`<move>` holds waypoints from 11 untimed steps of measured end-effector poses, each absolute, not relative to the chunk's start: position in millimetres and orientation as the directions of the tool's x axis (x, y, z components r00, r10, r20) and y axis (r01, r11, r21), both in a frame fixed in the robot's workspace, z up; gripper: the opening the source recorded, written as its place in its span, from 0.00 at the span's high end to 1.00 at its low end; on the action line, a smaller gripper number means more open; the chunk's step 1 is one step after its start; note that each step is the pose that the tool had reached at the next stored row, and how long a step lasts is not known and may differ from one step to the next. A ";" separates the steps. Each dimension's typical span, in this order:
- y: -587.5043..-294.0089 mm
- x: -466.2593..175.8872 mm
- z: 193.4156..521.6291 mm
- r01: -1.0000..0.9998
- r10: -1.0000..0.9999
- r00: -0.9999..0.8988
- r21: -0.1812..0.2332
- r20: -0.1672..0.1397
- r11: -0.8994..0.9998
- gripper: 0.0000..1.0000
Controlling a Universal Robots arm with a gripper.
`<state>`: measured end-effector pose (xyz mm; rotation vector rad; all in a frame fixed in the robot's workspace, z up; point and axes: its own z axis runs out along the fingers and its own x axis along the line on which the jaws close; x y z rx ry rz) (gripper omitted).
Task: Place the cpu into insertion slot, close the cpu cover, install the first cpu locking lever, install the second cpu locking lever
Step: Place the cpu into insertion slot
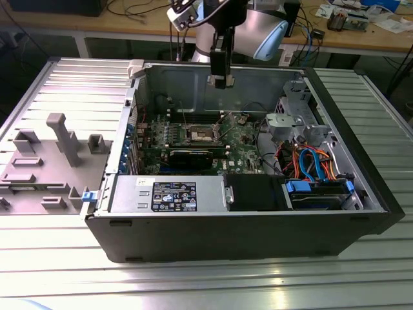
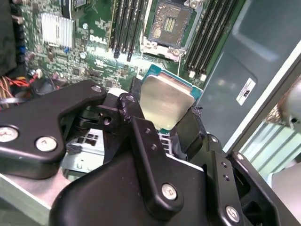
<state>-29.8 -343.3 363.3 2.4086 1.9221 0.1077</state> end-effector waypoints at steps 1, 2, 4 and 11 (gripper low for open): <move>-343.3 -29.8 362.2 0.977 0.981 0.194 0.089 0.019 -0.195 0.46; -343.3 -29.8 360.8 0.982 0.986 0.164 0.089 0.019 -0.165 0.46; -343.3 -30.3 358.8 0.987 0.990 0.136 0.089 0.021 -0.138 0.46; -343.3 -35.8 355.2 0.988 0.992 0.125 0.088 0.023 -0.127 0.46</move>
